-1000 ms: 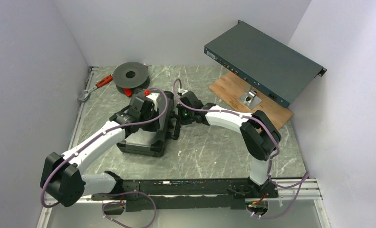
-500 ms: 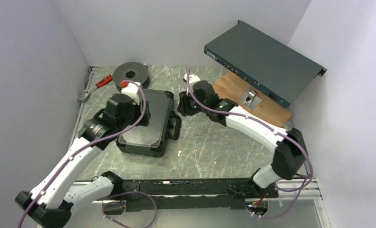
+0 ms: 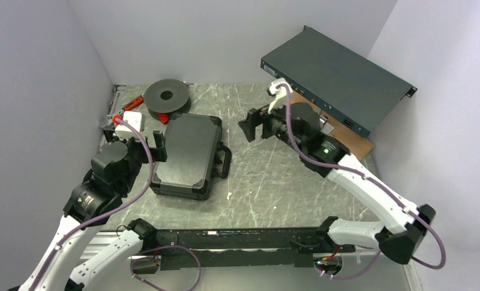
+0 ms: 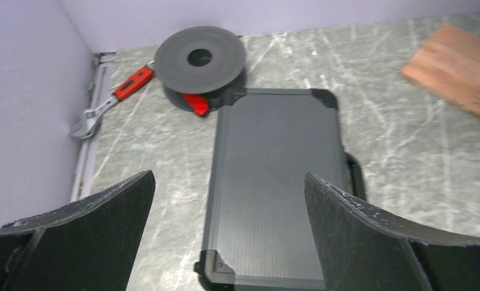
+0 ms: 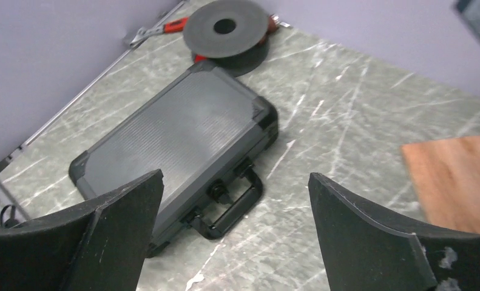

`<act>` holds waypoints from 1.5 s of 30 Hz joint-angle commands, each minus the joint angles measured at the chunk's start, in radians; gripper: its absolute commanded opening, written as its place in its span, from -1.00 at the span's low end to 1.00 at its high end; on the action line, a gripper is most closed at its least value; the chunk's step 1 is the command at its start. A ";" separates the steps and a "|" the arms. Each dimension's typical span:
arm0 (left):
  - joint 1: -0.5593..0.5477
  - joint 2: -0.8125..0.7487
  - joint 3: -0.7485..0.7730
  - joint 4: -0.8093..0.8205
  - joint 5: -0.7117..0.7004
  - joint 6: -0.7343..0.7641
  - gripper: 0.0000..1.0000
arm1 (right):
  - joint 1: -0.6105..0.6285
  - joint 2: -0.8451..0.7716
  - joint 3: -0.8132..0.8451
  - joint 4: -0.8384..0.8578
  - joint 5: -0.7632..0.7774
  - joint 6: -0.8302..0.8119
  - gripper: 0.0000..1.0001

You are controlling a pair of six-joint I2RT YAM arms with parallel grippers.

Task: Pack up texas hold em set

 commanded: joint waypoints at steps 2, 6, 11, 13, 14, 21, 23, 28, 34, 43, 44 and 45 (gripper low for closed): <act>0.006 -0.067 -0.134 0.134 -0.139 0.064 0.99 | -0.002 -0.144 -0.074 0.085 0.185 -0.028 0.88; 0.009 -0.141 -0.204 0.175 -0.155 0.062 0.99 | -0.002 -0.220 -0.141 0.124 0.250 -0.047 0.89; 0.009 -0.216 -0.245 0.206 -0.170 0.066 0.99 | -0.002 -0.292 -0.231 0.197 0.341 -0.065 0.99; 0.010 -0.236 -0.253 0.213 -0.176 0.068 1.00 | -0.003 -0.289 -0.235 0.191 0.388 -0.067 0.99; 0.009 -0.244 -0.255 0.214 -0.181 0.066 0.99 | -0.002 -0.282 -0.233 0.184 0.405 -0.067 0.99; 0.009 -0.245 -0.261 0.213 -0.185 0.062 0.99 | -0.002 -0.263 -0.234 0.209 0.429 -0.064 0.99; 0.009 -0.238 -0.259 0.209 -0.183 0.062 1.00 | -0.002 -0.261 -0.240 0.224 0.429 -0.059 0.99; 0.009 -0.227 -0.257 0.206 -0.175 0.062 0.99 | -0.002 -0.252 -0.247 0.237 0.414 -0.063 0.99; 0.009 -0.229 -0.256 0.204 -0.176 0.061 0.99 | -0.002 -0.245 -0.257 0.255 0.411 -0.061 0.99; 0.009 -0.229 -0.255 0.202 -0.179 0.062 0.99 | -0.002 -0.219 -0.234 0.221 0.384 -0.060 0.99; 0.009 -0.229 -0.255 0.202 -0.179 0.062 0.99 | -0.003 -0.219 -0.234 0.224 0.381 -0.060 0.99; 0.009 -0.229 -0.256 0.202 -0.180 0.062 0.99 | -0.002 -0.220 -0.236 0.227 0.374 -0.063 0.99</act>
